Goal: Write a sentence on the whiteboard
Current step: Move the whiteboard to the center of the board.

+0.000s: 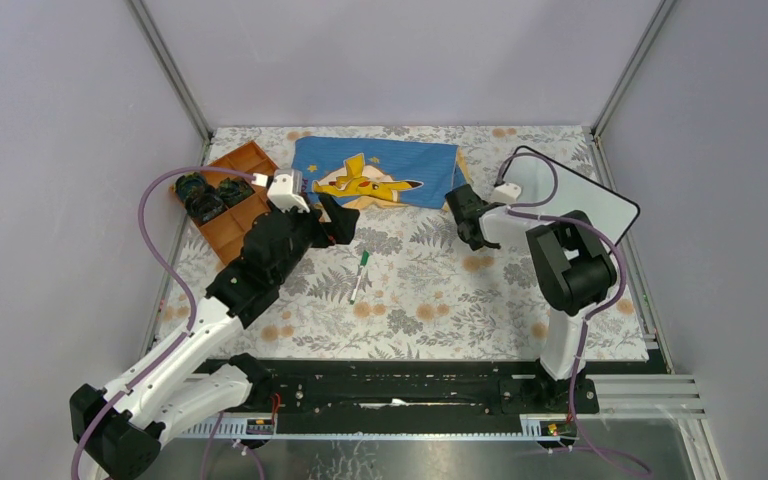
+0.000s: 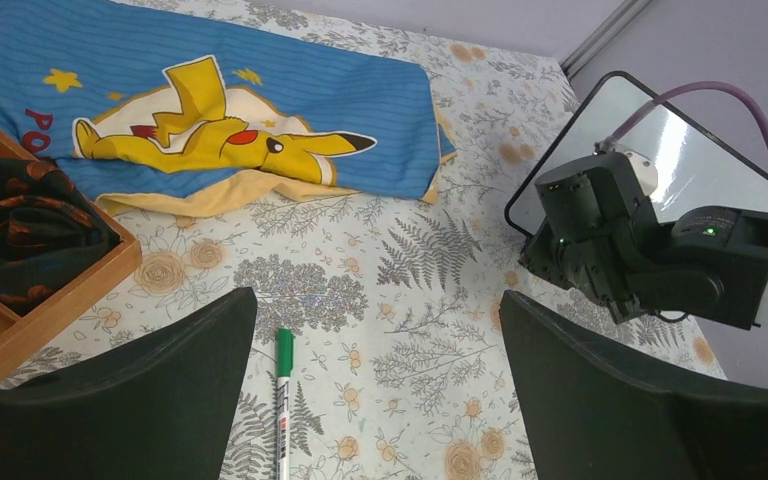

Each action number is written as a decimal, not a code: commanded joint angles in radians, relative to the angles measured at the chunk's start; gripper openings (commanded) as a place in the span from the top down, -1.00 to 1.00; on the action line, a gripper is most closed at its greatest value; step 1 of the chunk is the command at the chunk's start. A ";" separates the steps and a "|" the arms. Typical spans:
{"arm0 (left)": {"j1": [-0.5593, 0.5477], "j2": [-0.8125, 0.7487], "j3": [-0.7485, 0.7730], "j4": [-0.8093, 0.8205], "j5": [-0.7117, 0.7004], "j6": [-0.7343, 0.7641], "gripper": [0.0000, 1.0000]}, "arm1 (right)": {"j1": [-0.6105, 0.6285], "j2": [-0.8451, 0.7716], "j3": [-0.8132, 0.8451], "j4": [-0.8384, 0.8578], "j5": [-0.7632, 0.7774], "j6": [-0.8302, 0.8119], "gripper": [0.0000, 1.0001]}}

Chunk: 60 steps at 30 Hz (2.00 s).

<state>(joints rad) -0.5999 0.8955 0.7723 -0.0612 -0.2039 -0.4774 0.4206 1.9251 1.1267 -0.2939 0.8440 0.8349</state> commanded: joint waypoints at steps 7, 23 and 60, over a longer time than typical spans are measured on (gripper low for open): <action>-0.020 0.000 0.012 0.018 0.002 0.000 -0.97 | 0.170 -0.094 -0.040 -0.048 0.079 0.038 1.00; -0.035 -0.004 0.014 0.018 -0.009 0.008 -0.97 | 0.453 -0.100 -0.029 -0.029 0.118 -0.012 1.00; -0.040 0.010 0.014 0.011 -0.023 0.011 -0.97 | 0.569 0.022 0.058 -0.090 0.097 0.008 0.54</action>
<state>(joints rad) -0.6315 0.9051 0.7723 -0.0647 -0.2066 -0.4770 0.9829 1.9553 1.1774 -0.3397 0.8814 0.8326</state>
